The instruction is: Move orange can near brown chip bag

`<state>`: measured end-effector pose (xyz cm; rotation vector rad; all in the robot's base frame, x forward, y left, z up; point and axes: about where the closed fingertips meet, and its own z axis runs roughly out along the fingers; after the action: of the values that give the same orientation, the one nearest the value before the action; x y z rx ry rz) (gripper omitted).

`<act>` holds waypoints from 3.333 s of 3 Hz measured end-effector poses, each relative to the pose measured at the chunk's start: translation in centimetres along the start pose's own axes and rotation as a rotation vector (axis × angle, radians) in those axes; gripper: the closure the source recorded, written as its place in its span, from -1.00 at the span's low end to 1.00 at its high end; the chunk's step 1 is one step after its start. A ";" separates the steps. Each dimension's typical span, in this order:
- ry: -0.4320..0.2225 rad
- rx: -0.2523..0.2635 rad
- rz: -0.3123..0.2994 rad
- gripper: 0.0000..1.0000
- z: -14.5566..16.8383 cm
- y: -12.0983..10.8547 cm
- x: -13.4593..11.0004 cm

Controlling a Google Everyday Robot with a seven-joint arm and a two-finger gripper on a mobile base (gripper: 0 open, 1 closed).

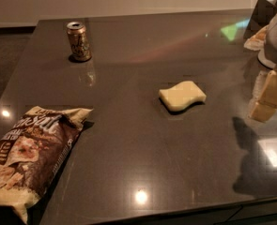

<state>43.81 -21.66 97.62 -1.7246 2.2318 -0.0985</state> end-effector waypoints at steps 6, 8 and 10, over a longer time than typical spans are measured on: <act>-0.322 0.050 -0.069 -1.00 4.9 -9.7 -18.9; -0.391 0.061 -0.029 -1.00 9.4 -12.4 -25.4; -0.456 0.041 0.071 -1.00 14.0 -14.8 -31.0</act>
Offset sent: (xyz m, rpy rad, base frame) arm 0.0539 0.0535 0.0185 0.1545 -0.0846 0.0985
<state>68.51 5.85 94.44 -1.4651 1.9333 0.2402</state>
